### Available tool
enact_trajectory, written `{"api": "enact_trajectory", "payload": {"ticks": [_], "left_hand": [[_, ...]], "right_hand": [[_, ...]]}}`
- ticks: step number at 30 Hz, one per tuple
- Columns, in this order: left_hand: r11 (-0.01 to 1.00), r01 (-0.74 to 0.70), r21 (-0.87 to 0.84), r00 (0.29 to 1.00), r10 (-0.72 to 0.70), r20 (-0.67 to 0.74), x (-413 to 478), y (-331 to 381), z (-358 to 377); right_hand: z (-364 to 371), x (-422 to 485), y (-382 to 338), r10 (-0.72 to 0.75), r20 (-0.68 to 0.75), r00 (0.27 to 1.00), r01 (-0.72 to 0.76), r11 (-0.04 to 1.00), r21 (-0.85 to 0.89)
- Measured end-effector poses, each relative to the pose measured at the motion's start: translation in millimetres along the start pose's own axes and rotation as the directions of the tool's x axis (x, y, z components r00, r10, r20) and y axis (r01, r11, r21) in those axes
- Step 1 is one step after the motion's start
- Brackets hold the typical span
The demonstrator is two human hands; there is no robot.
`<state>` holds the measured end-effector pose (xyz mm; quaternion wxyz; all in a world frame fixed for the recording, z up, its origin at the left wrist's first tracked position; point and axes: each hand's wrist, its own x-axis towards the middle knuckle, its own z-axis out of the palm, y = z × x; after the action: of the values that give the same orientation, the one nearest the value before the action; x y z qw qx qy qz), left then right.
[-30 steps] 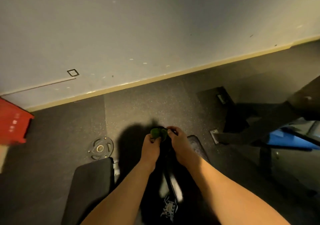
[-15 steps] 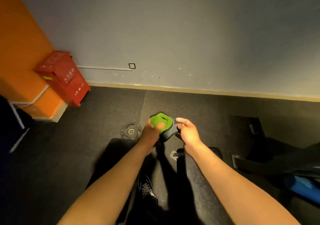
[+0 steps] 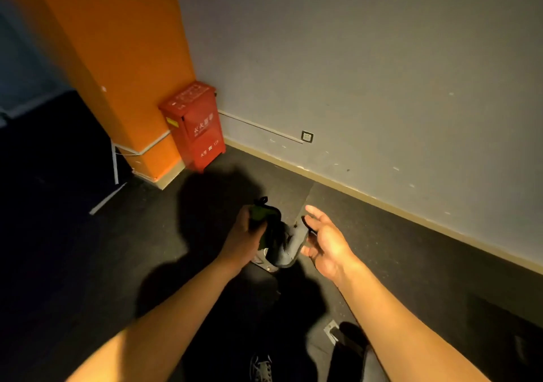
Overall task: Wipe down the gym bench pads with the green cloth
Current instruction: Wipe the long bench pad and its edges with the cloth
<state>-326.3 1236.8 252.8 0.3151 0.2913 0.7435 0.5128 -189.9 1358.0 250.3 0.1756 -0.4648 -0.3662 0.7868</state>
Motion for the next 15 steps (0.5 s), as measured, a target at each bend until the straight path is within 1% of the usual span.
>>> {"api": "enact_trajectory", "payload": {"ticks": [3, 8, 10, 11, 12, 14, 15], "left_hand": [[0.999, 0.013, 0.031, 1.000, -0.013, -0.013, 34, 14, -16], [1.000, 0.019, 0.008, 1.000, -0.019, 0.008, 84, 37, -36], [0.998, -0.007, 0.056, 0.998, 0.004, 0.059, 104, 47, -42], [0.994, -0.025, 0.102, 0.997, 0.017, 0.077, 113, 51, -42], [0.985, -0.055, 0.161, 0.997, 0.045, 0.067, 125, 55, -42], [0.960, -0.094, 0.265, 0.994, 0.104, -0.021, 153, 61, -32], [0.960, -0.075, 0.269, 0.991, 0.102, -0.088, 173, 65, -21]], "right_hand": [[26, 23, -27, -0.041, 0.136, 0.990, 0.043, 0.999, -0.009], [62, 63, -70, -0.057, 0.255, 0.965, 0.111, 0.973, -0.201], [73, 90, -87, -0.099, 0.291, 0.952, 0.194, 0.928, -0.319], [76, 102, -94, -0.129, 0.330, 0.935, 0.249, 0.901, -0.354], [79, 114, -103, -0.154, 0.398, 0.904, 0.306, 0.883, -0.355], [78, 147, -123, -0.148, 0.526, 0.838, 0.370, 0.862, -0.347], [75, 169, -137, -0.129, 0.574, 0.809, 0.393, 0.844, -0.364]]}}
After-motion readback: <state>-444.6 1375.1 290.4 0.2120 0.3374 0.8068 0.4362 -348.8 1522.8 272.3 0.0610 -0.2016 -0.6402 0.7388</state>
